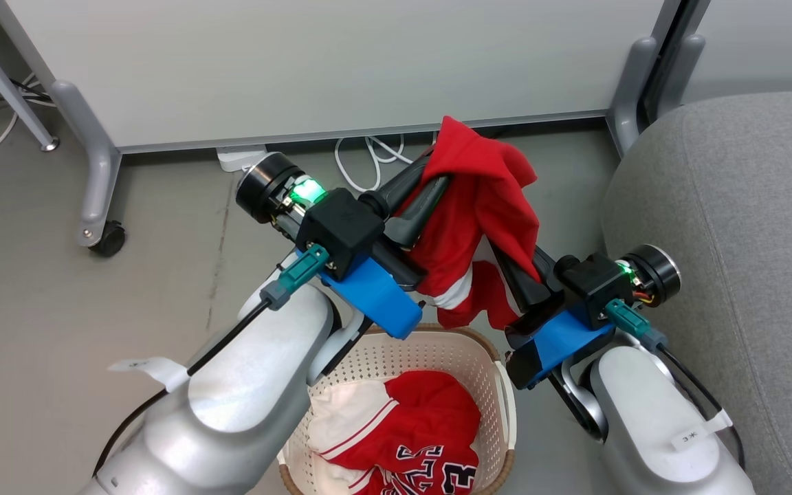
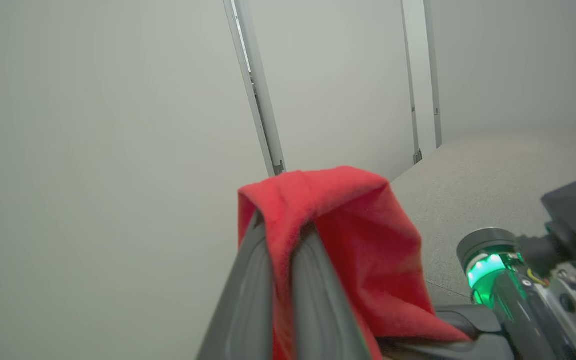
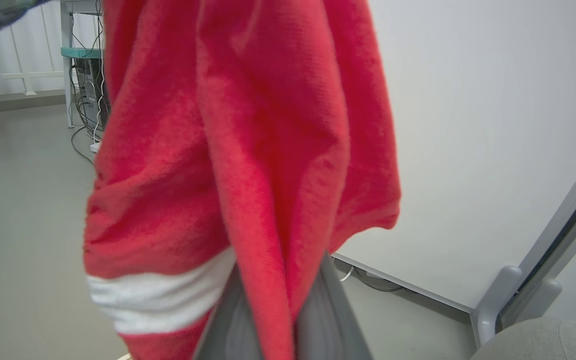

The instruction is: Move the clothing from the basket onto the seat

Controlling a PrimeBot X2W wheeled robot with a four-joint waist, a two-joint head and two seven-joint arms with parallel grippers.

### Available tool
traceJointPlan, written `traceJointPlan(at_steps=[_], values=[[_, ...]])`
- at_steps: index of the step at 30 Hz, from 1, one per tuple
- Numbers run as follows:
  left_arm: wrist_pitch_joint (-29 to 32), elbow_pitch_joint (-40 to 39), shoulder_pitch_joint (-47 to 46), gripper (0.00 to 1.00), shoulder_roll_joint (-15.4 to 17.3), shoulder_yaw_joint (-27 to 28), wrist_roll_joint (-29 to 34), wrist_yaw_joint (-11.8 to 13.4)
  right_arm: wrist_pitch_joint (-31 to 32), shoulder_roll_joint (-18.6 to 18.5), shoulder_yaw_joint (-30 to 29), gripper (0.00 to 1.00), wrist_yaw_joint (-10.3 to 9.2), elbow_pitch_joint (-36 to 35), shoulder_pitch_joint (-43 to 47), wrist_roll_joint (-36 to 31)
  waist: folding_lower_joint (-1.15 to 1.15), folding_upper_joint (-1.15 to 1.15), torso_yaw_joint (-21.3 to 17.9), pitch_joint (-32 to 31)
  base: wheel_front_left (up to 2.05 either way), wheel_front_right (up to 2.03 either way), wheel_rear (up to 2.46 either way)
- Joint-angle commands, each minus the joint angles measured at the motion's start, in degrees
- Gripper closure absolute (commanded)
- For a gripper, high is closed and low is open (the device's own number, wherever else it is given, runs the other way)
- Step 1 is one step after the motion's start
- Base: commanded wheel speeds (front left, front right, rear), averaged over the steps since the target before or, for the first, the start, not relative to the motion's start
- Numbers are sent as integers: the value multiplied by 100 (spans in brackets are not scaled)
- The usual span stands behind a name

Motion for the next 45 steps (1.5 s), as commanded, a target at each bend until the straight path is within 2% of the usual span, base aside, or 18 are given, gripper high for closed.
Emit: traceJointPlan(at_steps=[1, 4, 5, 6, 19, 25, 36, 45], values=[[-28, 19, 43, 100, 22, -4, -19, -6, -4, 13, 2, 100, 3, -40, 16, 19, 0, 0, 0, -3, 0, 0, 0], [-28, 51, 66, 100, 17, 23, -22, -6, -4, 13, 4, 100, 3, -61, 31, 58, 0, 0, 1, -9, 0, 0, 0], [-28, 55, 75, 65, 5, 37, -25, -6, -4, 13, -1, 100, 3, -69, 36, 86, 0, 0, 0, -10, 0, 0, 0], [-28, 60, 83, 0, -4, 40, -22, -6, -4, 12, -12, 100, 3, -71, 39, 112, 0, 0, -1, -10, 0, 0, 0], [-27, 9, 213, 0, 65, -180, -65, -6, -4, 9, -479, 100, 3, -177, -2, 253, 0, 0, -1, 205, 0, 0, 0], [-23, -101, 267, 0, 128, -38, 22, -1, -4, 9, -783, 100, 3, -300, 55, 189, 0, 0, -98, 327, 0, 0, 0], [-22, -292, 552, 0, 158, 238, 219, 14, -4, 7, -1207, 100, 3, -591, 234, 251, 0, 0, -721, 569, 0, 0, 0], [-23, -329, 642, 0, 175, 235, 376, 3, -4, 7, -1586, 100, 3, -926, 511, 314, 0, 0, -1246, 694, 0, 0, 0]])
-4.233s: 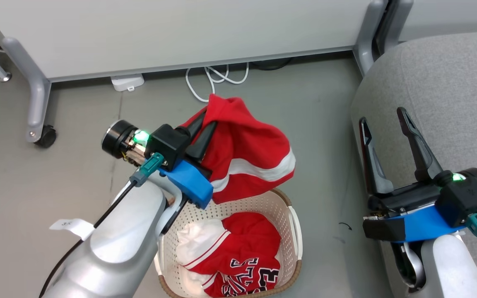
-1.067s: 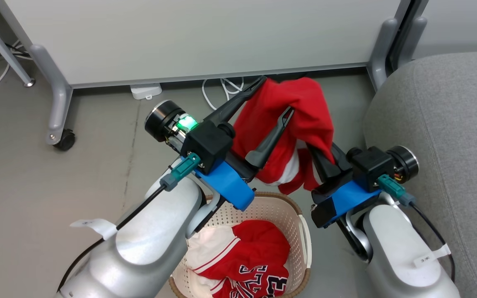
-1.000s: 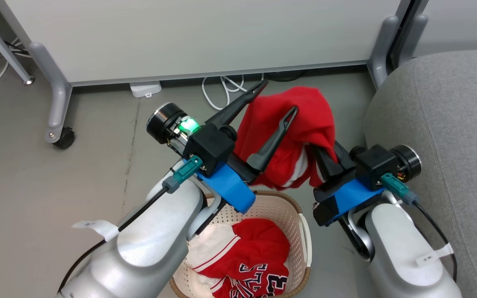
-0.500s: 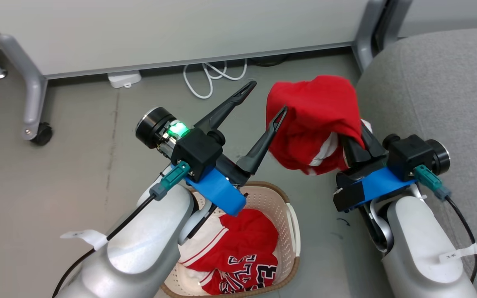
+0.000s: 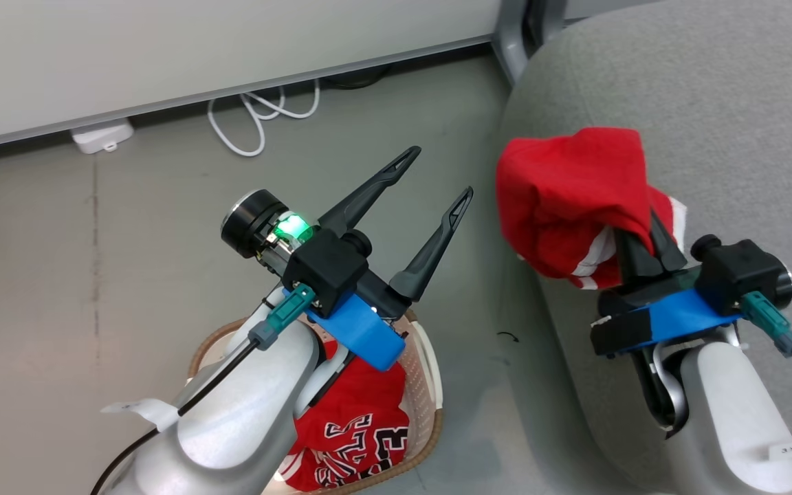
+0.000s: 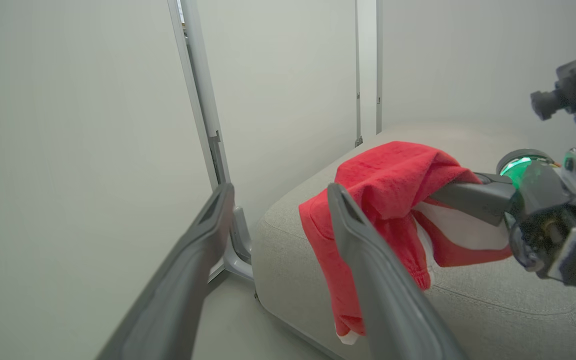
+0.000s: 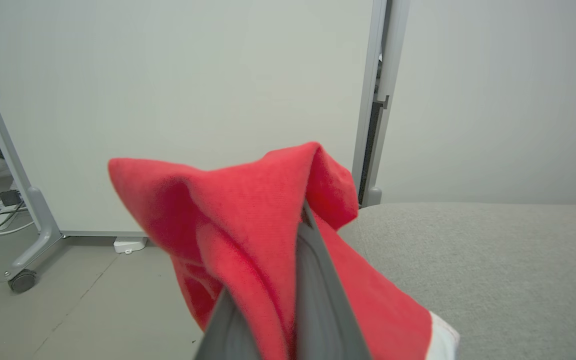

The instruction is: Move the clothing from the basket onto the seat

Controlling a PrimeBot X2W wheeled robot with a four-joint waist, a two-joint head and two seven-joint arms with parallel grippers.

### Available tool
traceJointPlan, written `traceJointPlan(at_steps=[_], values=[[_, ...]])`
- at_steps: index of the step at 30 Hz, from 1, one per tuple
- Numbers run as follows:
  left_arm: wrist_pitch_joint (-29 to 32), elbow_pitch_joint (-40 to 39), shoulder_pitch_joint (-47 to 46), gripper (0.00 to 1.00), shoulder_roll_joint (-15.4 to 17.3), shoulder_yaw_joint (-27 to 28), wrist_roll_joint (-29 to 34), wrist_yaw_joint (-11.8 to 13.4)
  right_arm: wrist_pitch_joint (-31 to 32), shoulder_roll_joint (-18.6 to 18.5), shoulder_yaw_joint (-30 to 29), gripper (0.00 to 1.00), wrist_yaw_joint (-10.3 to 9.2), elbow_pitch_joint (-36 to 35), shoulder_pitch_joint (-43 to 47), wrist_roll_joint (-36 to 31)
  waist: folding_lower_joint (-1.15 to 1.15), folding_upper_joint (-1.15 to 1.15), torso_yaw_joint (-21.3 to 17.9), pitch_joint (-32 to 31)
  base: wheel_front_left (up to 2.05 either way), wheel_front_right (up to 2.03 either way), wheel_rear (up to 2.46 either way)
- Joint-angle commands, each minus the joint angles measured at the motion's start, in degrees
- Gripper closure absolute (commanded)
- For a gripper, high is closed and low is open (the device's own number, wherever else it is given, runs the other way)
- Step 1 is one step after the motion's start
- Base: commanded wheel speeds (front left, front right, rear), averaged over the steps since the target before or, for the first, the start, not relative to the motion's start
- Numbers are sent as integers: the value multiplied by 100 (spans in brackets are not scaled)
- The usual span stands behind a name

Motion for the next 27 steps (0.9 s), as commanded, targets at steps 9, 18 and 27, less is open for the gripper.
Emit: traceJointPlan(at_steps=[9, 18, 27], values=[[-16, 4, 8, 0, 26, -106, 83, -5, -6, -2, -380, 100, 3, -318, 361, 124, 0, 0, -517, 122, 0, 0, 0], [-16, 28, -70, 0, 61, -253, 55, -6, -6, -2, -501, 100, 3, -458, 584, 282, 0, 0, -766, 165, 0, 0, 0], [-17, -14, -47, 0, 90, -201, 62, -6, -6, -2, -484, 100, 3, -543, 451, 259, 0, 0, -803, 201, 0, 0, 0]])
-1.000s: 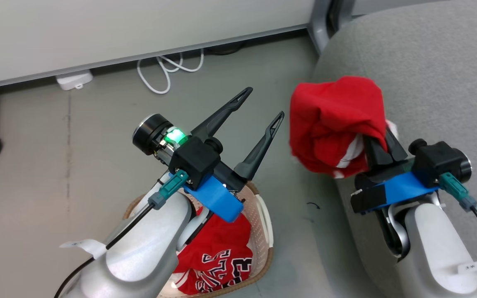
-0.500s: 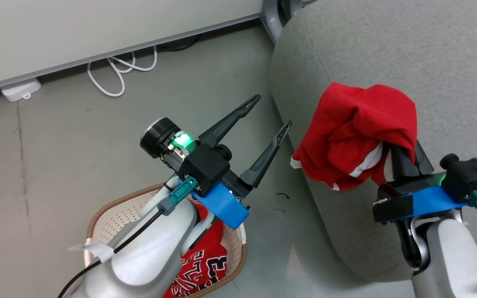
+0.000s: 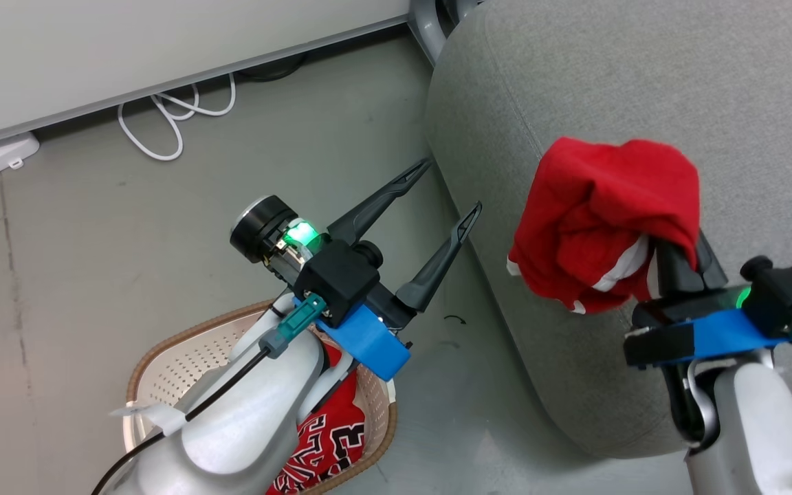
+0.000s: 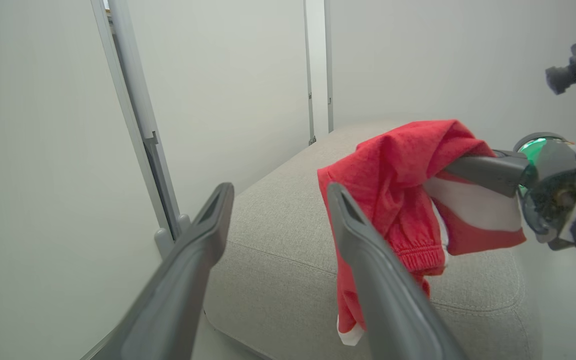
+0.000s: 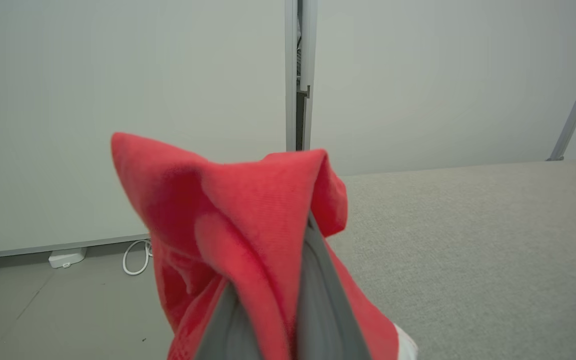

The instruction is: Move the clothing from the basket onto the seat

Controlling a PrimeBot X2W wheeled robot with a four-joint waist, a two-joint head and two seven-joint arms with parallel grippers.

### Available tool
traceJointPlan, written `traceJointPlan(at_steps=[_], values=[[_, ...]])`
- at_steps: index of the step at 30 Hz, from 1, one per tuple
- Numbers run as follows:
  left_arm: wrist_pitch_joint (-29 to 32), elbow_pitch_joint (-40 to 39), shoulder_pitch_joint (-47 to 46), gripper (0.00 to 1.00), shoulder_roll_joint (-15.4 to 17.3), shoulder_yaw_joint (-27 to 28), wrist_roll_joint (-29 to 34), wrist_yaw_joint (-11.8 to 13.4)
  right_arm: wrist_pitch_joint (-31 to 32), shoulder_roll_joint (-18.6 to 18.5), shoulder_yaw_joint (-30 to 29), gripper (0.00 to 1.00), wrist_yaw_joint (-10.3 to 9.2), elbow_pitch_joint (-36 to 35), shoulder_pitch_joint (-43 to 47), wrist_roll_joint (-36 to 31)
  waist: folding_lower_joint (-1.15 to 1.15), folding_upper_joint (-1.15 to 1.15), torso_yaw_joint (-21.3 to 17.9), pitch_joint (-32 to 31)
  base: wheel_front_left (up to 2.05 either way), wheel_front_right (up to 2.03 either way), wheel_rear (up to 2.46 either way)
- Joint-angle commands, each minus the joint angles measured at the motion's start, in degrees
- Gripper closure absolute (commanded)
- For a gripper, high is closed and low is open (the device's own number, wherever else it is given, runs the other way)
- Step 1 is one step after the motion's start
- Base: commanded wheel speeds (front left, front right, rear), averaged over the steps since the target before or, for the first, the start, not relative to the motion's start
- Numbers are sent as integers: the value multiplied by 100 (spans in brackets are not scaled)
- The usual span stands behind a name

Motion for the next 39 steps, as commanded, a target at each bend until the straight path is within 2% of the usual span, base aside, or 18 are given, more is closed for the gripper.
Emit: traceJointPlan(at_steps=[1, 11, 16, 24, 32, 39], values=[[-17, -20, -24, 0, 38, 43, -4, -5, -6, -2, -12, 100, 3, -67, -138, -27, 0, 0, 9, 22, 0, 0, 0], [-17, -143, -111, 0, 142, 203, 175, -6, -5, -11, -454, 100, 3, -462, -1451, -366, 0, 0, 20, 655, 0, 0, 0], [-17, -205, -256, 0, 251, 222, 256, -6, -5, -202, -829, 100, 3, -564, -2269, -497, 0, 0, 26, 1133, 0, 0, 0], [-16, -339, -572, 0, 444, 219, 330, -6, -6, -808, -1395, 100, 2, -408, -3434, -472, 0, 0, 62, 1866, 0, 0, 0], [3, -449, -781, 0, 592, 217, 401, -4, -4, -1413, -2106, 100, 3, 458, -4088, -205, 0, 0, 146, 2463, 0, 0, 0], [27, -502, -894, 0, 664, 170, 413, -4, -6, -1543, -2185, 100, 2, 1569, -4197, -292, 0, 0, 165, 2766, 0, 0, 0]])
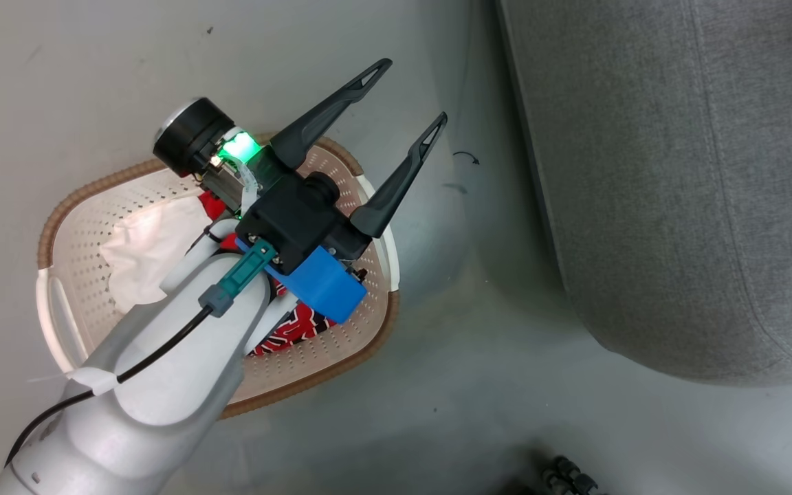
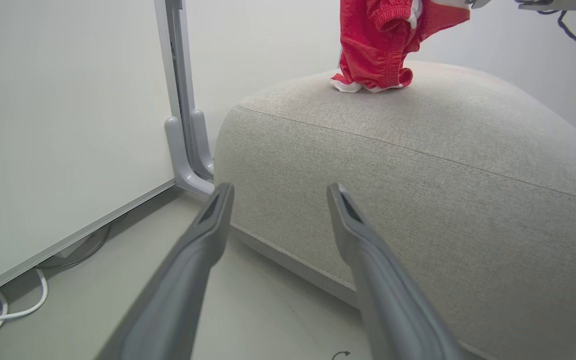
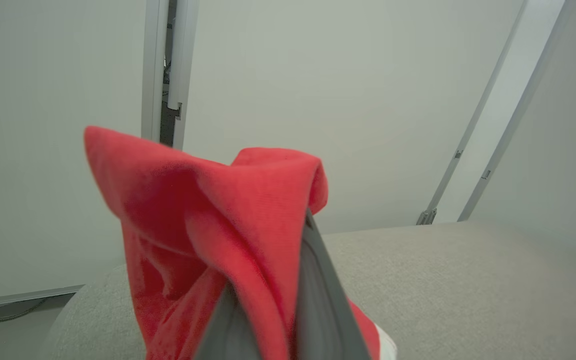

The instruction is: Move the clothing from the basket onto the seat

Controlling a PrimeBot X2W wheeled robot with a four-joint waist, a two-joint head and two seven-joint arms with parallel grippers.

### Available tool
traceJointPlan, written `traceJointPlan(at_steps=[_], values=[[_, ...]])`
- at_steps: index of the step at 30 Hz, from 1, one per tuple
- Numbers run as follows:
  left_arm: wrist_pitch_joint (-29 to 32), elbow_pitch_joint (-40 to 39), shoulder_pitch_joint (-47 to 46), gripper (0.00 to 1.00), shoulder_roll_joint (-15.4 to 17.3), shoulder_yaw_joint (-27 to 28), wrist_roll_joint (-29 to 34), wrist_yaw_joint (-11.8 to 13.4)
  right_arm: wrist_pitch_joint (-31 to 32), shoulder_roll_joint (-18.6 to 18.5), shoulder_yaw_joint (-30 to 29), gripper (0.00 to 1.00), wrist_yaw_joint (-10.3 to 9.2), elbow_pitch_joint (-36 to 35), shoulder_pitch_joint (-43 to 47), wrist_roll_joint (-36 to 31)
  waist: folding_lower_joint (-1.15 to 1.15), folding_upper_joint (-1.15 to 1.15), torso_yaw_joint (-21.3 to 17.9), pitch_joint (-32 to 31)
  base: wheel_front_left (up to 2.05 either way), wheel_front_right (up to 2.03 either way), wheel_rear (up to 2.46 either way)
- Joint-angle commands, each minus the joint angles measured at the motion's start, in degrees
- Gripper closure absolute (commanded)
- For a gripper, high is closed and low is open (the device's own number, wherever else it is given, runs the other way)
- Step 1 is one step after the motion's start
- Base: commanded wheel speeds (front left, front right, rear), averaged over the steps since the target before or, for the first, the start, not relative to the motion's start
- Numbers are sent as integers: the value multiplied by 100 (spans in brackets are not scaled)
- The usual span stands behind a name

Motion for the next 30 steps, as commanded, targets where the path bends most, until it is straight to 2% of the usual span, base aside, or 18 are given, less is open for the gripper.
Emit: traceJointPlan(at_steps=[1, 8, 15, 16, 17, 21, 30], values=[[0, -31, -100, 0, 11, -14, 9, -4, -4, -29, -57, 100, 1, 170, -65, -34, -1, 0, 23, 61, 0, 0, 0], [-11, -40, -219, 0, 4, -22, -31, 13, -4, -248, -153, 100, 1, 1119, 153, -257, -1, 0, 106, 110, 0, 0, 0], [-28, 17, -171, 0, 39, 10, -84, 48, -4, -122, -204, 100, 2, 1549, 368, -117, -1, 0, 100, 54, 0, 0, 0], [-31, 26, -169, 0, 33, 24, -95, 49, -4, -90, -205, 64, 1, 1591, 399, -85, -1, 0, 104, 33, 0, 0, 0], [-34, 35, -161, 0, 21, 32, -103, 56, -4, -87, -212, 0, 2, 1577, 425, -63, -1, 0, 110, 4, 0, 0, 0], [-42, 78, -109, 0, -36, 45, -128, 71, -4, 12, -215, 0, 2, 1266, 647, 58, -1, 0, 148, -181, 0, 0, 0], [-47, 66, 306, 0, -219, 291, -233, 134, -3, 211, -60, 0, 2, 76, 1868, -70, -1, 0, 293, -958, 0, 0, 0]])
